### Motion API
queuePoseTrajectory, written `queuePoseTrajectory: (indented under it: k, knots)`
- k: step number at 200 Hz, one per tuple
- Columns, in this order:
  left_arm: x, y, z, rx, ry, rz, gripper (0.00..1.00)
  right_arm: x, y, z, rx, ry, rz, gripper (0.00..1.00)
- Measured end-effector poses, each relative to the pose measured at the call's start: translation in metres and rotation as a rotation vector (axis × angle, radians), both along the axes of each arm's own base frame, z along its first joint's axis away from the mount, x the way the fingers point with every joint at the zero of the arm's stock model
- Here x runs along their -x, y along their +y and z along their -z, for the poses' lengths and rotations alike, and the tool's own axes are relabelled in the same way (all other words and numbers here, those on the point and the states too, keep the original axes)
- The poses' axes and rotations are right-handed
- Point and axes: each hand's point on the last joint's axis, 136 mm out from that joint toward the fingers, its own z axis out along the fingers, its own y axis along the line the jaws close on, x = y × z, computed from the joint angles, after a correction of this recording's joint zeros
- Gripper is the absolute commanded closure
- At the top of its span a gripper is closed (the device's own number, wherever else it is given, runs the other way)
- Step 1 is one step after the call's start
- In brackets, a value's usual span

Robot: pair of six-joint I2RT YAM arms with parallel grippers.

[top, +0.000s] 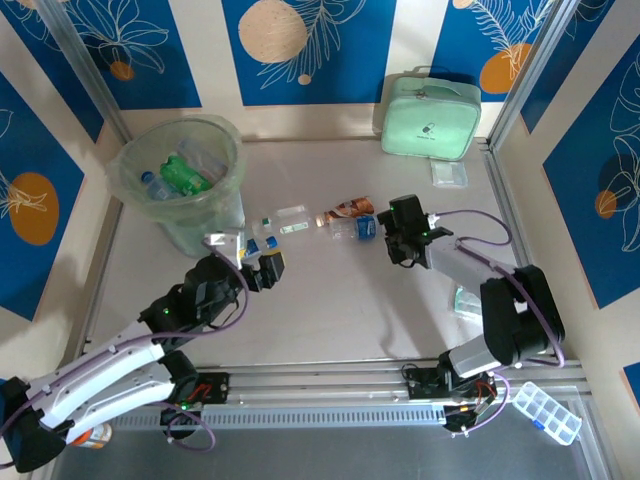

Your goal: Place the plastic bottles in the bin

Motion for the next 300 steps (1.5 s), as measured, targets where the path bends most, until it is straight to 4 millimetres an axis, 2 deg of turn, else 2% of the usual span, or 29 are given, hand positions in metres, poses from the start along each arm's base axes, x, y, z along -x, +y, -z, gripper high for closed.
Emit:
queuePoseTrajectory:
  k: [29, 51, 73, 108, 143, 195, 241, 278, 300]
  knots:
    - [0.000, 0.001, -0.002, 0.006, -0.005, -0.001, 0.07, -0.013, -0.009, 0.016, -0.055, 0.024, 0.039, 0.19]
    - [0.000, 0.002, -0.001, 0.006, -0.005, -0.011, 0.06, -0.017, -0.007, 0.027, -0.075, 0.056, 0.036, 0.20]
    - [-0.001, 0.003, 0.000, 0.003, -0.003, -0.016, 0.06, -0.027, -0.003, 0.030, -0.091, 0.067, 0.037, 0.21]
    - [-0.001, 0.005, 0.000, 0.004, -0.006, -0.028, 0.06, -0.038, 0.004, 0.037, -0.117, 0.079, 0.040, 0.28]
    - [-0.001, 0.010, -0.004, 0.013, -0.022, -0.048, 0.06, -0.040, 0.006, 0.050, -0.136, 0.123, 0.049, 0.38]
    - [-0.002, 0.013, -0.004, 0.010, -0.026, -0.063, 0.06, -0.046, 0.009, 0.048, -0.162, 0.118, 0.064, 0.64]
    - [-0.003, 0.013, -0.002, 0.003, -0.022, -0.066, 0.05, -0.046, 0.010, 0.044, -0.171, 0.109, 0.062, 0.74]
    - [-0.006, 0.009, 0.005, -0.016, -0.006, -0.064, 0.04, -0.035, 0.008, 0.019, -0.169, 0.055, 0.033, 0.82]
    - [-0.011, 0.002, 0.021, -0.057, 0.029, -0.055, 0.02, -0.029, 0.008, -0.004, -0.142, 0.009, -0.023, 0.90]
